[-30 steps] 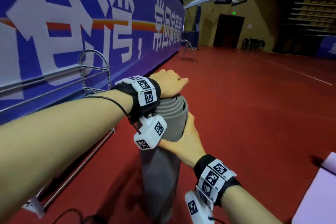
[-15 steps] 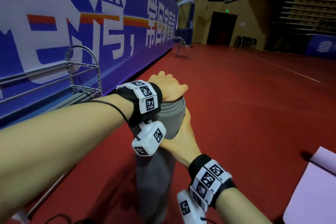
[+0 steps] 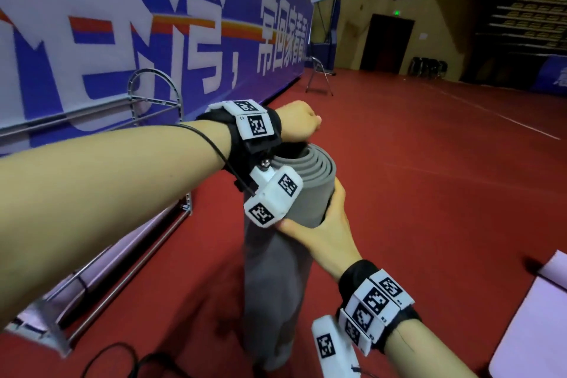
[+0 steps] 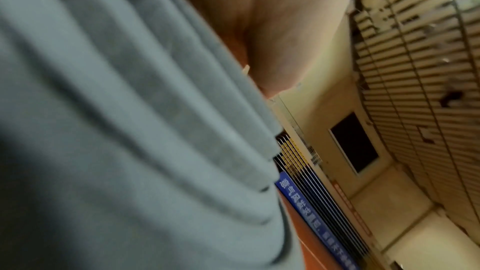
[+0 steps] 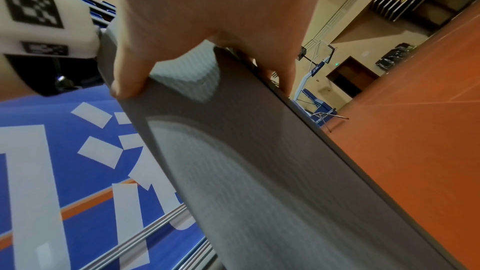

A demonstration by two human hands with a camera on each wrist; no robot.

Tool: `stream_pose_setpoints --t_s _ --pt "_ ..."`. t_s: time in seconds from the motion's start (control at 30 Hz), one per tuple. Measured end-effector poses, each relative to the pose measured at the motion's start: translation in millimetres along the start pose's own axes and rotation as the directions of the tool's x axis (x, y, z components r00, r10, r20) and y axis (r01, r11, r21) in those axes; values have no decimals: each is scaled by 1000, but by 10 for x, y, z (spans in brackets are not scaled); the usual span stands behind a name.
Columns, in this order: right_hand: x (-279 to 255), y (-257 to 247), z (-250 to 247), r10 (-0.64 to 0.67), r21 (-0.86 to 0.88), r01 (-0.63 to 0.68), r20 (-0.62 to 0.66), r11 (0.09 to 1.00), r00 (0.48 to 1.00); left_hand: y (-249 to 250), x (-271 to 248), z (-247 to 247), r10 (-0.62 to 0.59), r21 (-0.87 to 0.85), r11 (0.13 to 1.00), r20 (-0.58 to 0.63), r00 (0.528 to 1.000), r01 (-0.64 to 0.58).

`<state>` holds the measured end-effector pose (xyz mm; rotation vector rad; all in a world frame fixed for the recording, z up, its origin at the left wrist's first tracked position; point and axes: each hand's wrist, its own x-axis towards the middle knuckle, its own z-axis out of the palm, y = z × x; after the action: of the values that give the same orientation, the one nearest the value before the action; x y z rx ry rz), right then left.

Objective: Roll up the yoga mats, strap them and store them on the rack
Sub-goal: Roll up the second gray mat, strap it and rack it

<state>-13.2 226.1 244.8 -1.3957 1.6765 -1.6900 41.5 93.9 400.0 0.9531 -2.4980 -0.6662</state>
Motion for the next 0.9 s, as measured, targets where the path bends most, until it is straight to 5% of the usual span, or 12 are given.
stream_pose_setpoints --t_s 0.17,0.33,0.6,0.77,0.9 --pt "-4 19 -64 -16 -4 16 16 1000 1000 -98 -104 7 19 436 900 -32 999 -3" --pt "5 31 -36 -38 15 38 21 999 999 -193 -82 118 -111 420 900 -42 993 119" --pt "56 46 -33 -30 -18 30 14 999 999 -131 -134 227 -81 493 855 -178 981 160" --pt "40 32 -15 -9 -55 8 -29 998 1000 -208 -131 155 -62 344 931 -181 982 122" --pt "56 15 43 16 -94 -24 -92 995 996 -297 -160 36 50 -55 996 -326 944 -72"
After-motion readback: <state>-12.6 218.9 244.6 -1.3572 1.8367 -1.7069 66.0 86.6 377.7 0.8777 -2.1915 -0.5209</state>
